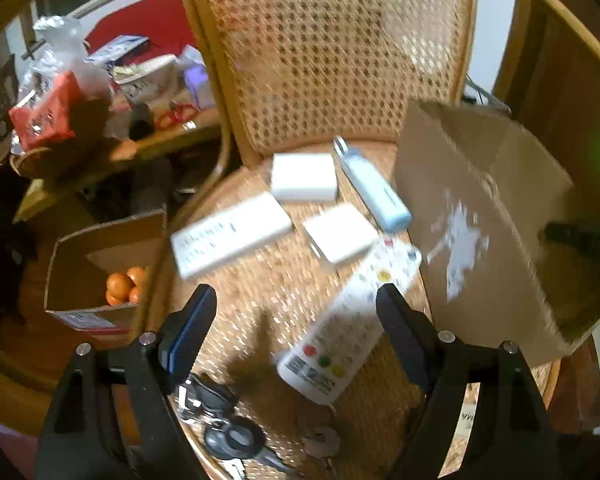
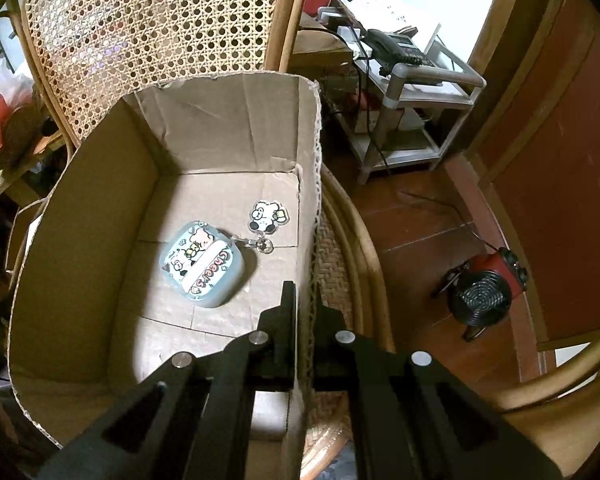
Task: Organize rigid objects
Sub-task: 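Grasp the white TV remote with the left tool, then carry the white TV remote into the box and release it beside the case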
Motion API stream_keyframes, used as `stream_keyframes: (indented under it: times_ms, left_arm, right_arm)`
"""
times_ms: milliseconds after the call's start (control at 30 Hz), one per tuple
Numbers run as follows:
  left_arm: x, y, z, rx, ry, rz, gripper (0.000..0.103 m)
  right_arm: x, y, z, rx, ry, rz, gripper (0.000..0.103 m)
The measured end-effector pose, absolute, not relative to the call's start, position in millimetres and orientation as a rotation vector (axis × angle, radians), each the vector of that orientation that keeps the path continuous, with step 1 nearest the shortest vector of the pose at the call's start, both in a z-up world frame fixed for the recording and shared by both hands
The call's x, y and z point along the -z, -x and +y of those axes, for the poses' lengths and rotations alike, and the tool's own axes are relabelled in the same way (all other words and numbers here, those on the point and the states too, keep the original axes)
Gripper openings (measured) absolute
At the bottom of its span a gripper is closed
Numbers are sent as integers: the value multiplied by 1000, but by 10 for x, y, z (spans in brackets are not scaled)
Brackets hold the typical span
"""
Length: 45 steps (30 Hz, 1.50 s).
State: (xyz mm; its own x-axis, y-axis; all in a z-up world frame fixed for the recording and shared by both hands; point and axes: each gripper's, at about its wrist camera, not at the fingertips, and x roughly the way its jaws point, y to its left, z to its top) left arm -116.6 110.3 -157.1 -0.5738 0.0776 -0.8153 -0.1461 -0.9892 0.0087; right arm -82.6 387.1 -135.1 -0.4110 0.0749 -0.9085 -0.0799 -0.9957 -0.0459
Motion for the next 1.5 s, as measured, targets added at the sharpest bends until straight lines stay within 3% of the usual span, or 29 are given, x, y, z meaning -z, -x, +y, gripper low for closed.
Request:
stream_keyframes:
  times_ms: [333, 400, 567, 633, 700, 800, 1500]
  left_arm:
    - [2073, 1183, 1287, -2538, 1489, 128, 81]
    - [2099, 1182, 1316, -2548, 1480, 149, 88]
    - [2114, 1227, 1351, -2545, 1467, 137, 89]
    - [2095, 1230, 1359, -2540, 1450, 141, 76]
    - [2058, 1238, 1360, -2515, 1431, 140, 54]
    - [2026, 1266, 1375, -2513, 1442, 150, 42]
    - [1779, 1261, 1349, -2551, 1437, 105, 40]
  right_arm:
    - [1370, 856, 3923, -2573, 1667, 59, 6]
    - [1371, 861, 3928, -2573, 1669, 66, 6]
    - [1370, 857, 3913, -2573, 1670, 53, 6]
    - [1372, 858, 3909, -2573, 1672, 55, 6]
    - [1369, 861, 3903, -2573, 1670, 53, 6]
    - [1375, 860, 3884, -2571, 1671, 47, 6]
    - [1384, 845, 3881, -2572, 1676, 28, 6]
